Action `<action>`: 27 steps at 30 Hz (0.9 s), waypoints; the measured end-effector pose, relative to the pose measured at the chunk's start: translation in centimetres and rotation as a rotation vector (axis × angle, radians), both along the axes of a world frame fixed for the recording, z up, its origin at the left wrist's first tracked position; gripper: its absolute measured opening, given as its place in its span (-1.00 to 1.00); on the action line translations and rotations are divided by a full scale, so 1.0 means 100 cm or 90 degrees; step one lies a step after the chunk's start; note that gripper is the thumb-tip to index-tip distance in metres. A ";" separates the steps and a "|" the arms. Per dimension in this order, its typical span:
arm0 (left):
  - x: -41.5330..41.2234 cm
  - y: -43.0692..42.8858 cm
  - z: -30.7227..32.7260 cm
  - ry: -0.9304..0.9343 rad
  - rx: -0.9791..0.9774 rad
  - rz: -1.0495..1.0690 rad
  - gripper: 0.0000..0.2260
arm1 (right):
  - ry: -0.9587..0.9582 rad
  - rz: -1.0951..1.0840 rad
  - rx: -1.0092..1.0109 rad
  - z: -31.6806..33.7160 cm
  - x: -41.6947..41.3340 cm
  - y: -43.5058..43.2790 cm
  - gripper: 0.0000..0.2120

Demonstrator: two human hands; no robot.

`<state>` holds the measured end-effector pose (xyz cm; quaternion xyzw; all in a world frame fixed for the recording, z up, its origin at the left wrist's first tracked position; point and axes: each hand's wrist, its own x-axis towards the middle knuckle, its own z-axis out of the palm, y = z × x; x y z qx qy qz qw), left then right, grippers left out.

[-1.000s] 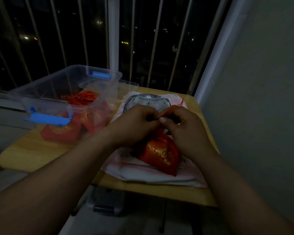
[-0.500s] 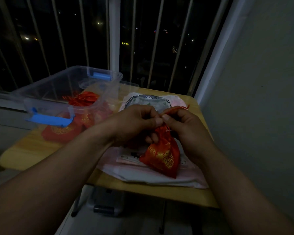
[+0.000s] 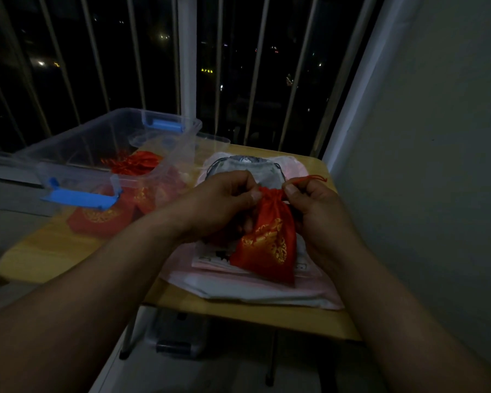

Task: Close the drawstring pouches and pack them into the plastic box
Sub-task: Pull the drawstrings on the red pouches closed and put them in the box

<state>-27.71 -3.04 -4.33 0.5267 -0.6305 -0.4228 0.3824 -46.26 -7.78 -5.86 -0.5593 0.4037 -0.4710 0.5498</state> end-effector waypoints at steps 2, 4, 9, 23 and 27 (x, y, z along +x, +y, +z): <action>0.002 0.000 -0.001 -0.011 -0.015 0.007 -0.82 | -0.002 -0.008 0.002 0.000 0.001 0.001 -0.85; 0.003 0.000 -0.002 -0.019 -0.032 0.028 -0.82 | 0.000 -0.016 0.004 0.000 0.002 0.001 -0.85; -0.005 0.000 -0.007 0.001 0.007 0.046 -0.66 | 0.060 -0.064 -0.048 -0.001 0.002 -0.002 -0.86; -0.020 -0.002 -0.007 -0.113 -0.127 0.213 -0.78 | 0.127 0.032 0.011 0.005 -0.005 0.006 -0.80; -0.024 -0.001 -0.007 -0.095 -0.148 0.254 -0.78 | 0.179 -0.035 -0.067 0.004 -0.004 0.004 -0.79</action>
